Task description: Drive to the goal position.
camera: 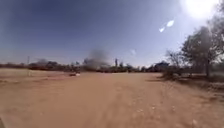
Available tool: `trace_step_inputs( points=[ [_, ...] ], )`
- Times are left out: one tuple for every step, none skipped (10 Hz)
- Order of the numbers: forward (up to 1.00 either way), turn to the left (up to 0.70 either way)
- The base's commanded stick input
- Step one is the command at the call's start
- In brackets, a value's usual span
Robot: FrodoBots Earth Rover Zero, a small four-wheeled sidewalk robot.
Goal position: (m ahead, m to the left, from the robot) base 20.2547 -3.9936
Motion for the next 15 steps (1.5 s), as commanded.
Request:
trace_step_inputs(
  points=[
    [1.0,0.0],
    [1.0,0.0],
    [1.0,0.0],
    [1.0,0.0],
    [1.0,0.0],
    [1.0,0.0],
    [1.0,0.0],
    [1.0,0.0],
    [1.0,0.0],
    [1.0,0.0],
    [1.0,0.0],
    [1.0,0.0],
    [1.0,0.0],
    [1.0,0.0],
    [1.0,0.0]
  ],
)
